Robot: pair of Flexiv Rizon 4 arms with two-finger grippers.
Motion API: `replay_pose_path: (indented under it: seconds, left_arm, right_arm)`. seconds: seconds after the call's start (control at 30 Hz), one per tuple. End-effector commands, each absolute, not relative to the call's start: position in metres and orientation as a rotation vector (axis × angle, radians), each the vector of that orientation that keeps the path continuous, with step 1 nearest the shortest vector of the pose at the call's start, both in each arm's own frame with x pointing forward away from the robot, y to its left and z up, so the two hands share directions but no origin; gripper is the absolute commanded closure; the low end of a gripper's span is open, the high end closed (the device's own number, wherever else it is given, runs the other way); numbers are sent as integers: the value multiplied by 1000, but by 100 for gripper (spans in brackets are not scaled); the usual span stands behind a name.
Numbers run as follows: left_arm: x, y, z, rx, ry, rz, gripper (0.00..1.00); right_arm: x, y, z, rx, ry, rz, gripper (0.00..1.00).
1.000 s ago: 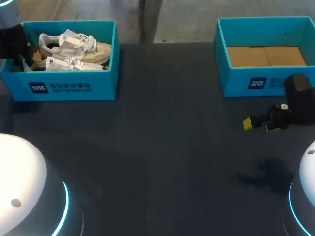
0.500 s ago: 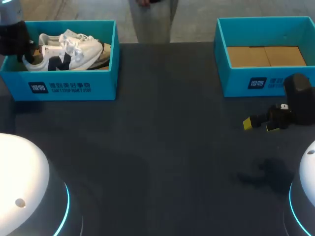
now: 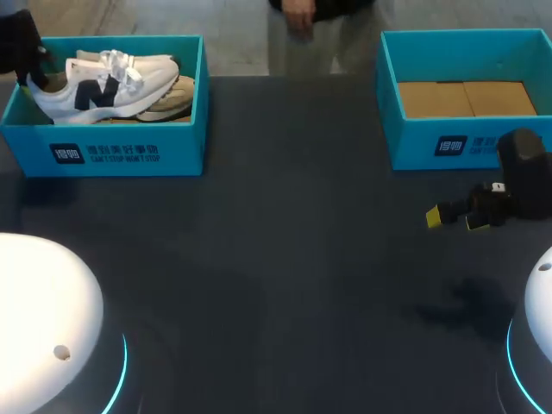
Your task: Take the shoe out of the shoebox, open the shoe tongue, remove and reinsert the insole, then place the shoe into the shoebox
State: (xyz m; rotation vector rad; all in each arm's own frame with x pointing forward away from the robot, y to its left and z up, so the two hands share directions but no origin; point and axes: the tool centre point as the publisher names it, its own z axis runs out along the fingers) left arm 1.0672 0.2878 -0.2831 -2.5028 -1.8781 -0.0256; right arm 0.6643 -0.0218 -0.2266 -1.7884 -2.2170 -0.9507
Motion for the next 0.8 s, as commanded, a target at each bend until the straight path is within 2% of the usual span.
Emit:
replay_pose_path:
  seconds: [0.03, 0.43, 0.8]
  left_arm:
    - [1060, 289, -256, -2511, -1884, -40, 100]
    - [1060, 293, -215, -2501, -1899, -33, 100]
    - [1057, 293, -205, -2499, -1908, -27, 100]
  right_arm:
    - [664, -21, -227, -1792, -2217, -948, 0]
    - [664, -21, -227, -1792, -2217, -948, 0]
    - [664, -21, -227, -1792, -2217, -948, 0]
